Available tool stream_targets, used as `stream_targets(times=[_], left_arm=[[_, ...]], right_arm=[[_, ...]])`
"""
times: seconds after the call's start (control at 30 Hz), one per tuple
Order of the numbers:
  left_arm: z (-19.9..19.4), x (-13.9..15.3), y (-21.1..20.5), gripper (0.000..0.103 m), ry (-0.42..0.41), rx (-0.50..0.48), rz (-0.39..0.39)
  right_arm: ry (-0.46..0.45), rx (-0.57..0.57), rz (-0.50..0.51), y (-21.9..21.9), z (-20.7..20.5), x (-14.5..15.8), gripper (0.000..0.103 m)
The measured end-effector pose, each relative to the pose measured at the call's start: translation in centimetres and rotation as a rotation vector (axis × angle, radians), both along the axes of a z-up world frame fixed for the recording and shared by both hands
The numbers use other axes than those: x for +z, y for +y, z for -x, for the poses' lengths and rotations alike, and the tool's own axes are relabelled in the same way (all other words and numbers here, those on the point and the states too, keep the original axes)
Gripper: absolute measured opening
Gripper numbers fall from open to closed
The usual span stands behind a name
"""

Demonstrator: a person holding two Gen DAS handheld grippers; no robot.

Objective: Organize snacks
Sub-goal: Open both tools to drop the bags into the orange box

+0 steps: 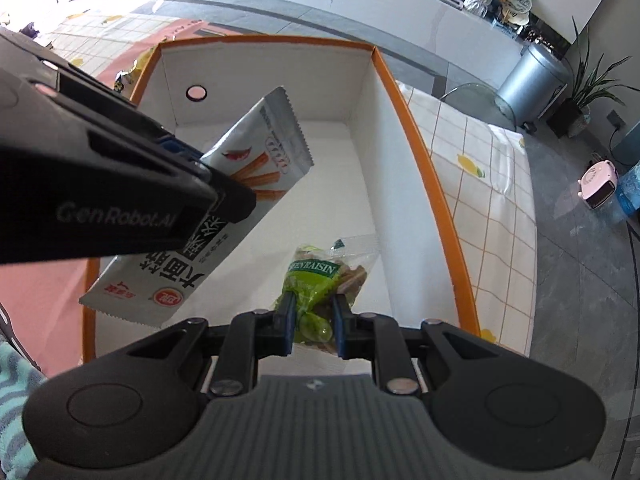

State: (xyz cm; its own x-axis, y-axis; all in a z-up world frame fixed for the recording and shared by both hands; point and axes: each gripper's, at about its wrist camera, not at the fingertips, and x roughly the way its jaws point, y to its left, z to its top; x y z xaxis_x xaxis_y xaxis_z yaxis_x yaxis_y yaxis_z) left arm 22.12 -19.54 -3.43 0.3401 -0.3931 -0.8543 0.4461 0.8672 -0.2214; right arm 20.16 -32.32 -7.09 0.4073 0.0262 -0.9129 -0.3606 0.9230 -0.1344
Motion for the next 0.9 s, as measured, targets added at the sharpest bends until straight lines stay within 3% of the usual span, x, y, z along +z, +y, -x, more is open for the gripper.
stream_targets(times=[0.2,0.33,0.67,0.77,0.83,0.9], left_arm=[[-0.7,-2.0,-0.6,0.010,0.088,-0.013,-0.066],[-0.8,-2.8,-1.0,0.010,0.102,-0.008,-0.113],[-0.2,-2.9,-1.4,0.012,0.111,-0.021,-0.167],[-0.2,-2.5,-1.9,0.020,0.108,-0.022,-0.170],[-0.2,-2.0,-2.1,0.030,0.090,-0.016,-0.163],[0.1,-1.1,-2.0,0.043,0.071,-0.008,-0.152]], right_arm=[[0.092,-0.002,0.004,-0.5,-1.4,-2.5,0.015],[0.136,-0.013,0.013,-0.9,-1.9,-3.8,0.016],[0.139,-0.065,0.015,-2.0,-2.1,-4.6,0.017],[0.131,-0.083,0.025,-1.6,-1.5,-3.8,0.025],[0.131,-0.091,0.022,-1.6,-1.4,-3.3,0.034],[0.125,-0.091,0.024,-1.5,-1.1,-2.6,0.035]])
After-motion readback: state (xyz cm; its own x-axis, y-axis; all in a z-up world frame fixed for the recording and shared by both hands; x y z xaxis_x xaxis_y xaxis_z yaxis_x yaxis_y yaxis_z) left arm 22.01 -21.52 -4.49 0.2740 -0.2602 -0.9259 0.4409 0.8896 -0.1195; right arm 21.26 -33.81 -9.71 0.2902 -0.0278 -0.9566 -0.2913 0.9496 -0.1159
